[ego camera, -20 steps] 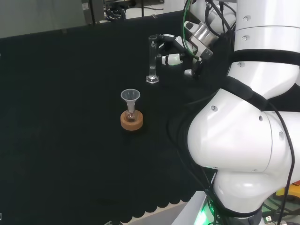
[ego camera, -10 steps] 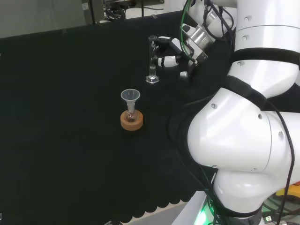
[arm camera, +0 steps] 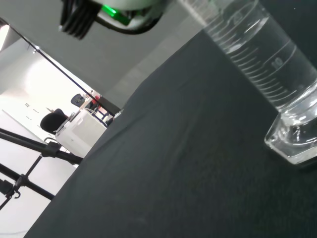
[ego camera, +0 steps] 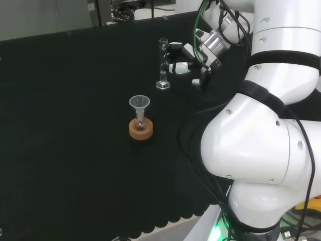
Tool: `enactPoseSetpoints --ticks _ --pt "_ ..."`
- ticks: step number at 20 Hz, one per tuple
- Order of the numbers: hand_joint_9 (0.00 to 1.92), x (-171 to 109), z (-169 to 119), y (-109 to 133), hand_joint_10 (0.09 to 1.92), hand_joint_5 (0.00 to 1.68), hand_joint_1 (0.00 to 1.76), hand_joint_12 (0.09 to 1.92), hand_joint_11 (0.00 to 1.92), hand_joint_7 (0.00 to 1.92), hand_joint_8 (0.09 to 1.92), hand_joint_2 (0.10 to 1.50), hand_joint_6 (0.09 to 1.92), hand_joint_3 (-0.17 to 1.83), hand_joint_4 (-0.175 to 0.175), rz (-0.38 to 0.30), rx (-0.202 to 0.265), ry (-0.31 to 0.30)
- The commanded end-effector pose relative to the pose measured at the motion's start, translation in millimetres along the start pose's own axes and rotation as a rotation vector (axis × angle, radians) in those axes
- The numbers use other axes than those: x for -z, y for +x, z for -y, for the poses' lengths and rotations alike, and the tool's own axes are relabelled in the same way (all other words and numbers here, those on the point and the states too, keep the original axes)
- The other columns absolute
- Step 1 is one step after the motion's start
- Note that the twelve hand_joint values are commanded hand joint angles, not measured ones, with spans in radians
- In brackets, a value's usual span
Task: Pick up the graduated cylinder.
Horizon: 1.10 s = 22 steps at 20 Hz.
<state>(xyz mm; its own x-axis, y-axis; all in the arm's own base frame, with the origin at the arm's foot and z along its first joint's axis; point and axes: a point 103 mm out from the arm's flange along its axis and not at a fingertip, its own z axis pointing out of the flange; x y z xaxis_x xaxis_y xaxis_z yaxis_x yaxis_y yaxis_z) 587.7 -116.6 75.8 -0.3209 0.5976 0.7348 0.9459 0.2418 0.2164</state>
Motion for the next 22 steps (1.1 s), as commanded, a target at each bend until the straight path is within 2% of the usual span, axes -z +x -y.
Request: enactPoseSetpoints --ticks 1,12,17,22 --pt "0.78 -1.6 0.7 -1.7 0.50 0.63 0.97 1.20 0.57 0.51 0.64 0.67 0.18 0.55 -0.019 -0.009 -0.001 -0.014" --pt "0.87 -17.0 -8.3 11.4 0.43 0.58 0.97 1.13 0.68 0.54 0.64 0.69 0.31 0.53 -0.030 0.002 0.030 0.021" --pt "0.88 -17.8 -8.4 10.2 0.41 0.56 0.97 1.13 0.69 0.55 0.64 0.69 0.36 0.53 -0.032 -0.009 0.024 0.012" --pt "0.92 -18.0 -7.8 10.3 0.40 0.61 0.98 1.10 0.75 0.57 0.64 0.73 0.44 0.53 -0.034 -0.002 0.020 0.003"
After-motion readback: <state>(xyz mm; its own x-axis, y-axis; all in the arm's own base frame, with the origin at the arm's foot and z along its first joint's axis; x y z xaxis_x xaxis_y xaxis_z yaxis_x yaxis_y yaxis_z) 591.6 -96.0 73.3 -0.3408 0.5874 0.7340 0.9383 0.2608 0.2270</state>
